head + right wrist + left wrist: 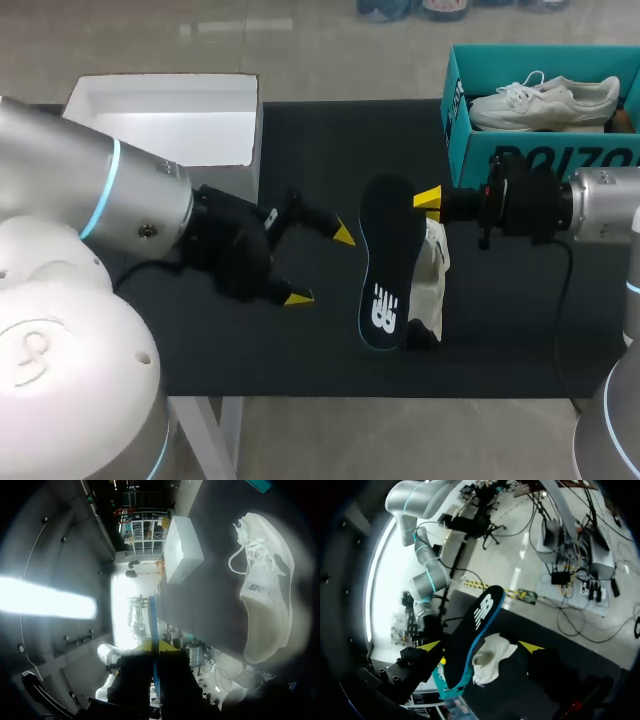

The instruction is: Take the shoe out of the shoebox, open the shoe tongue, remove and reinsert the insole, then place the shoe into the shoebox

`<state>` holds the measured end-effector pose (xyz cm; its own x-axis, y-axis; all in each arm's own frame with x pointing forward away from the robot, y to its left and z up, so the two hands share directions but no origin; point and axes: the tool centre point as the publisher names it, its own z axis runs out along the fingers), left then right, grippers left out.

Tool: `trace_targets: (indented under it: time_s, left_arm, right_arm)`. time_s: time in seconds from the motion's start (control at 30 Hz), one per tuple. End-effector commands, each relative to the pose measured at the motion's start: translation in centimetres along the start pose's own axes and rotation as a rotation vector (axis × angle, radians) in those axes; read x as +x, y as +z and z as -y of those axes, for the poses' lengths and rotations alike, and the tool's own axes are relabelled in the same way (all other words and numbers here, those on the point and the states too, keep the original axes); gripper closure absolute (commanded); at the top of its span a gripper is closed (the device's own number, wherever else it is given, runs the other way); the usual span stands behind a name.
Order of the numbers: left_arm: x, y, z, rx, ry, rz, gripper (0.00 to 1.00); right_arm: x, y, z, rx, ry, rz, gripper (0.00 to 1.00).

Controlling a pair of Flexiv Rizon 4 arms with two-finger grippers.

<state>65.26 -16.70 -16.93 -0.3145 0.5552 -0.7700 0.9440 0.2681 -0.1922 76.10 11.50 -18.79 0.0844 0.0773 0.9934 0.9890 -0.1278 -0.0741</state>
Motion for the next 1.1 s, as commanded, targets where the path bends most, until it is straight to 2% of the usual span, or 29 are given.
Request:
trace_targets:
  time_s: [0.03,1.07,1.1]
  left_arm:
    - [-0.2,-3.9,0.1,-0.004,0.004,-0.183,0.00]
    - [-0.2,-3.6,0.1,-0.007,-0.037,-0.170,0.00]
    - [-1.2,-3.6,-0.6,-0.001,-0.012,-0.232,0.00]
  right_arm:
    - [-0.1,0.1,0.1,-0.003,0.000,0.000,1.00]
    - [-0.1,0.1,0.1,-0.003,0.000,0.000,1.00]
    - [-0.1,0.1,0.1,-0.003,0.000,0.000,1.00]
